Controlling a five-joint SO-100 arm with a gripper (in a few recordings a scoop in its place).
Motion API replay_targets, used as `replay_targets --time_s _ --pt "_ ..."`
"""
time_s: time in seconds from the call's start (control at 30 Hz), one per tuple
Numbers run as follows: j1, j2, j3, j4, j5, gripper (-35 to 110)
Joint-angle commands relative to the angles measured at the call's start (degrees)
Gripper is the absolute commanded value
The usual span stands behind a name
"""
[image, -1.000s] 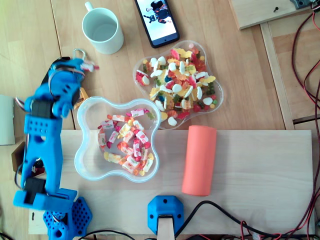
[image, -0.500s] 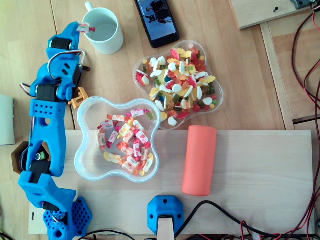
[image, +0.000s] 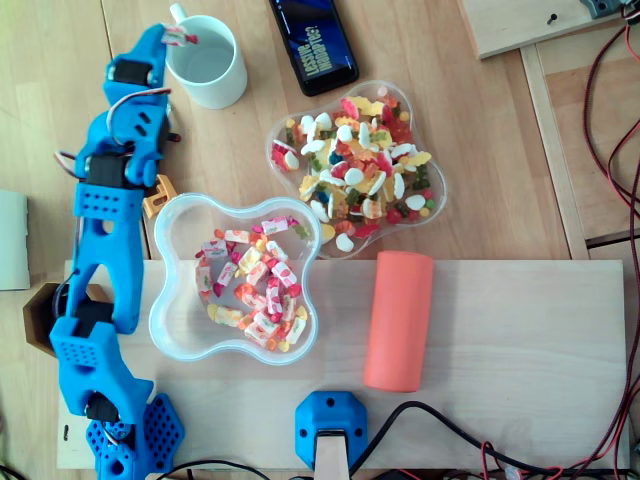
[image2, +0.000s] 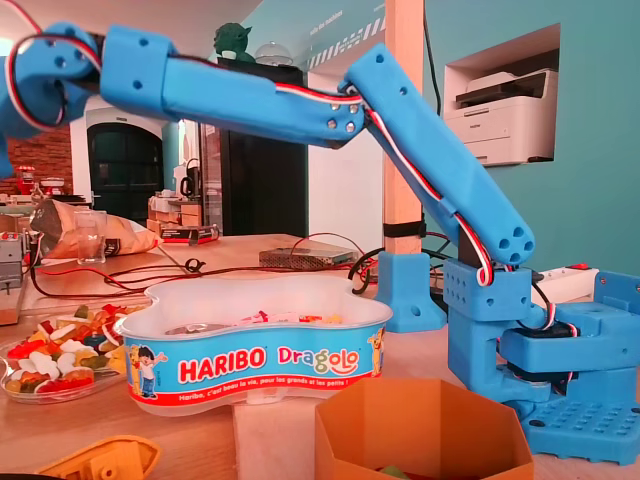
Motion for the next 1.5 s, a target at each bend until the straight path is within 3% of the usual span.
replay_targets --time_s 0.0,1.47 --pt "3.0 0.8 -3.2 -0.4 0.9 -4" --pt "-1.2 -5.6 -4.9 -2.3 1.0 -4"
